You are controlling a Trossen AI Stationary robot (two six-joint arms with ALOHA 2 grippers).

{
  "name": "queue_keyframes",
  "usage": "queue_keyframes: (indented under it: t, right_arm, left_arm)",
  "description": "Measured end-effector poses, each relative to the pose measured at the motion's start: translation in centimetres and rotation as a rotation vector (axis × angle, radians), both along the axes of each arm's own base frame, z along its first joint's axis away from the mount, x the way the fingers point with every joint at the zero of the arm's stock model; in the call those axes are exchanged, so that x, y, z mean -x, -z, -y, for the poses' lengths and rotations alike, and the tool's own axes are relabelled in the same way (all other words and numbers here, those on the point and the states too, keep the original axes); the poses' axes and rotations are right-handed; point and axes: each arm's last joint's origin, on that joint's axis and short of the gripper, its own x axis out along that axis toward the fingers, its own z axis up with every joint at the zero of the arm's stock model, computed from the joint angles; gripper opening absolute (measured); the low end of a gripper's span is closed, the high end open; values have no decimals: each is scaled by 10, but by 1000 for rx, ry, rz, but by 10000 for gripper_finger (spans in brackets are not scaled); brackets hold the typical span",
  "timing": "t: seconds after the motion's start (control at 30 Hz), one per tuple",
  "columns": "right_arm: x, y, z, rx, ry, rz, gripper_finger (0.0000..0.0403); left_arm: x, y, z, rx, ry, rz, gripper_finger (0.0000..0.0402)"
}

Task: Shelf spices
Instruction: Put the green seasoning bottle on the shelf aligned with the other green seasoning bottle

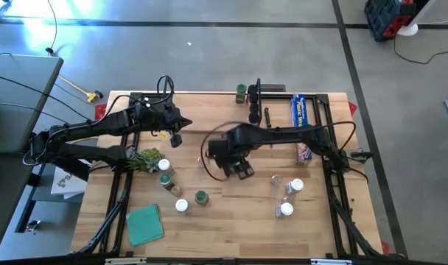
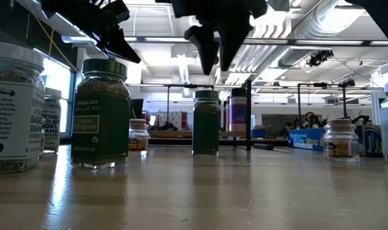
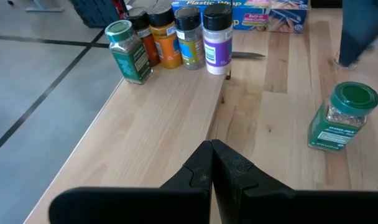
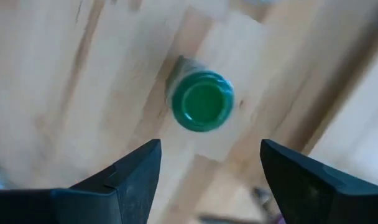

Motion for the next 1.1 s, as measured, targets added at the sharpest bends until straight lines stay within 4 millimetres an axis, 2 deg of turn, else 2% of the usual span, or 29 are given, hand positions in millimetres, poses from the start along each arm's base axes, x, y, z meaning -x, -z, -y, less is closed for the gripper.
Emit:
queue_keyframes:
  t: [0.07, 0.17, 0.3, 0.43, 0.57, 0.63, 0.7, 0.97, 1.1]
  right_arm:
    - [0, -7, 8, -61, 259, 41, 268]
    - [2, -6, 19, -154, 641, 24, 268]
    - [4, 1, 21, -185, 813, -20, 268]
    - [4, 2, 7, -308, 736, -80, 268]
    - [3, 1, -27, -444, 509, -105, 268]
    - [-1, 3, -44, -450, 388, -57, 267]
    - [-6, 9, -53, -410, 333, -21, 263]
    - [-20, 46, -30, -336, 322, -103, 214]
    - [-16, 49, -25, -263, 337, -142, 196]
  left_arm:
    - [0, 0, 0, 0, 0, 0, 1]
    - [0, 0, 0, -1, -1, 1, 1]
    - [0, 0, 0, -1, 0, 1, 1]
    - [0, 0, 0, 0, 0, -3, 1]
    - [0, 1, 0, -11, 8, -14, 1]
    - [0, 1, 0, -23, 17, -19, 1]
    - [0, 1, 0, -25, 18, -19, 1]
    - [0, 1, 0, -21, 15, -16, 1]
    - [0, 1, 0, -5, 5, -13, 1]
